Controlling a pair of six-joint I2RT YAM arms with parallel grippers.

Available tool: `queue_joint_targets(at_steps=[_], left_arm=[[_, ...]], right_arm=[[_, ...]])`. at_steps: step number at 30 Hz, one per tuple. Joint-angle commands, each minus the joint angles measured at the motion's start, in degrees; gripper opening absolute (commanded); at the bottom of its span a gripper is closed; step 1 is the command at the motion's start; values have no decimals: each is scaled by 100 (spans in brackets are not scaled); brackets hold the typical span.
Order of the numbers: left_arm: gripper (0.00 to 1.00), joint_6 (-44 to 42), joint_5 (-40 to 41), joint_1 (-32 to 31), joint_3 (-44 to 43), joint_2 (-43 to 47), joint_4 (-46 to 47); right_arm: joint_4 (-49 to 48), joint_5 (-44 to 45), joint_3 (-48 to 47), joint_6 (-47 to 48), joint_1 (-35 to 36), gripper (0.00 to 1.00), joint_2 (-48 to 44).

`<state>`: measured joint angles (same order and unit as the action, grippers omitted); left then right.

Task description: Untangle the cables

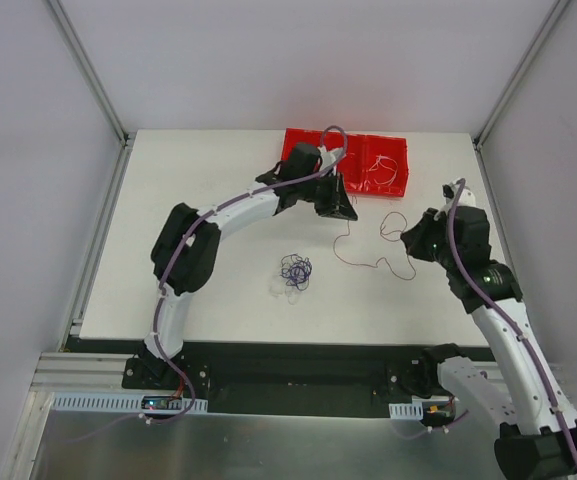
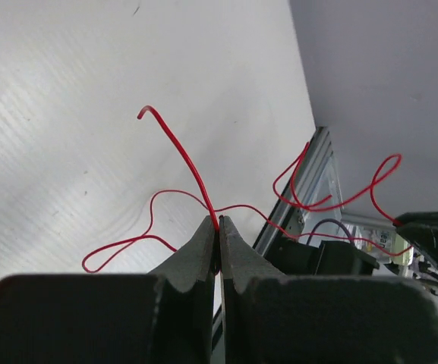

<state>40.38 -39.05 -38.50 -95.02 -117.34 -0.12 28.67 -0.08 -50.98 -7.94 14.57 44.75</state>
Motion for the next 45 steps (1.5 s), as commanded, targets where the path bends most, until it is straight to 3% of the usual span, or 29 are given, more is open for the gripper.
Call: queue_joint_targets(at_steps=[1, 5, 12, 16, 19, 22, 25, 30, 33, 38, 45], left_arm=[[0, 462, -226, -131, -648, -464, -216], [10, 497, -384, -123, -964, -886, -470], [57, -503, 168, -79, -1027, -414, -1445], [73, -1101, 459, 9, -1018, -27, -2061], [75, -1567, 749, 9, -764, 325, -2211], [64, -1779, 846, 9, -378, 650, -2212], [62, -1867, 925, 1, 105, 1036, -2220], [68, -2130, 970, 9, 634, 1880, -2211], [71, -2341, 689, 27, 433, 2293, -2387], [76, -2623, 407, 36, -129, 2751, -2949], [79, -3097, 108, 132, -403, 3015, -3319]], right_arm=[[-772, -684, 386, -593, -357, 1, 568], [-1310, -1301, 589, -796, -543, 1, 1280], [-1338, -811, 397, -507, -622, 1, 1993], [-1267, -678, 212, -436, -674, 1, 2274], [-1276, -756, 54, -340, -683, 1, 2494], [-1494, -1414, -96, 81, -701, 1, 2705], [-1382, -1670, -368, 153, -701, 1, 2925], [-1706, -2154, -544, 153, -692, 1, 3240], [-1671, -2628, -1009, 188, -692, 3, 3819], [-1180, -2656, -1695, 565, -718, 22, 4795], [-1038, -2682, -2073, 1031, -754, 60, 5587]])
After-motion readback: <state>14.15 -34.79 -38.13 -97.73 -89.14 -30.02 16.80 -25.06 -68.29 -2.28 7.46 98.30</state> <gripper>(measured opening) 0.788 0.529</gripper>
